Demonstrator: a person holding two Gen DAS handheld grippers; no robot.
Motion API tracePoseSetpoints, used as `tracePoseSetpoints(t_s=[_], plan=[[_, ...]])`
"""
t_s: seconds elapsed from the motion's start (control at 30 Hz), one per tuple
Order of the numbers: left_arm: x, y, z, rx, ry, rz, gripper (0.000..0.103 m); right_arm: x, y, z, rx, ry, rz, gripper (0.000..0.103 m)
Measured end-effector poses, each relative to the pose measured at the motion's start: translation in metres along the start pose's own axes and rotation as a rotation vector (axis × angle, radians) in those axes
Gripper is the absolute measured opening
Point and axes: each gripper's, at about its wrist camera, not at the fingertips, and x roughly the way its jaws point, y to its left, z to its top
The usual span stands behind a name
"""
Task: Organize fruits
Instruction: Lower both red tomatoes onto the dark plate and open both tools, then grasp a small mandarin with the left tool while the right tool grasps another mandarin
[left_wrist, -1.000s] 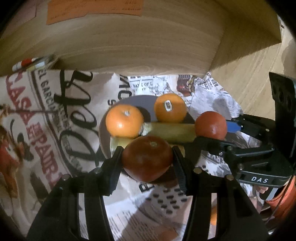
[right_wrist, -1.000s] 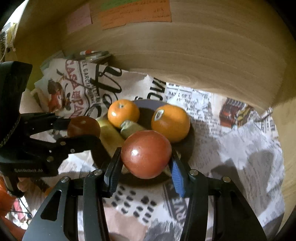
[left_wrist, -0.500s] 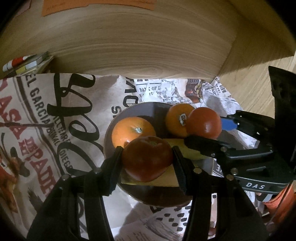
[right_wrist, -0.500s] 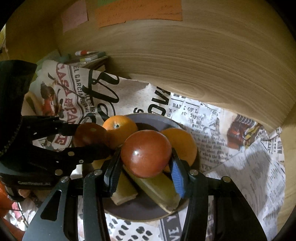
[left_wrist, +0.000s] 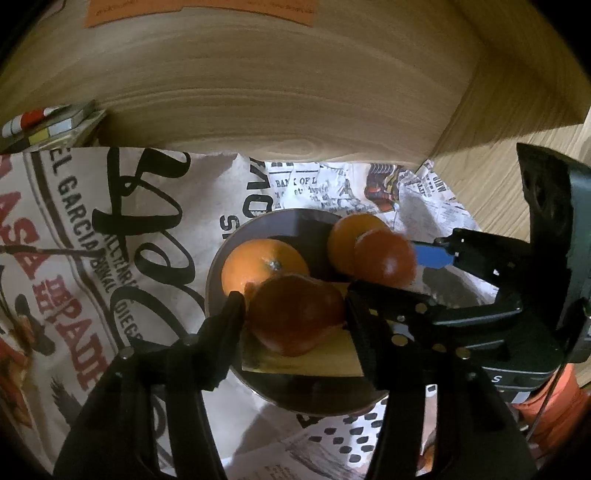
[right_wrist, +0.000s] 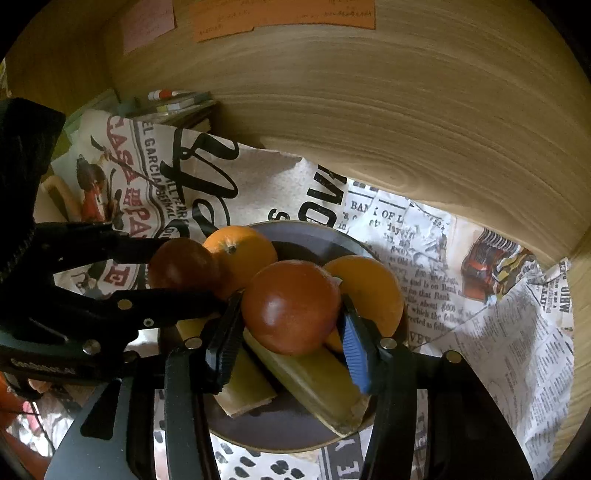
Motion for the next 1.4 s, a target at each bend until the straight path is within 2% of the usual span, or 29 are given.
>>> tracePoseSetpoints(t_s=[0.17,0.5,0.8,1.13,1.4], plan=[[-0.007,0.000,0.000,0.002,-0.019,0.004,0.064,-0.008,-0.002,-0.002,0.001,-0.024,-0.008,0.057],[-0.037,-0.014,-0.009,0.048,-0.085,0.079,0.065,-0.045,0.001,-0.011,0.017,-0.092,-0.020,0.059],[-0.072,-0.025,-0.044,0.070,-0.136,0.154,0.077,-0.086,0.014,-0.040,0.063,-0.159,-0.041,0.062],[-0.087,-0.034,-0.106,0.062,-0.098,0.190,0.080,-0.104,0.036,-0.093,0.110,-0.171,-0.036,0.066],[-0.075,-0.034,-0.146,0.031,-0.037,0.185,0.080,-0.092,0.050,-0.134,0.140,-0.108,-0.002,0.066]])
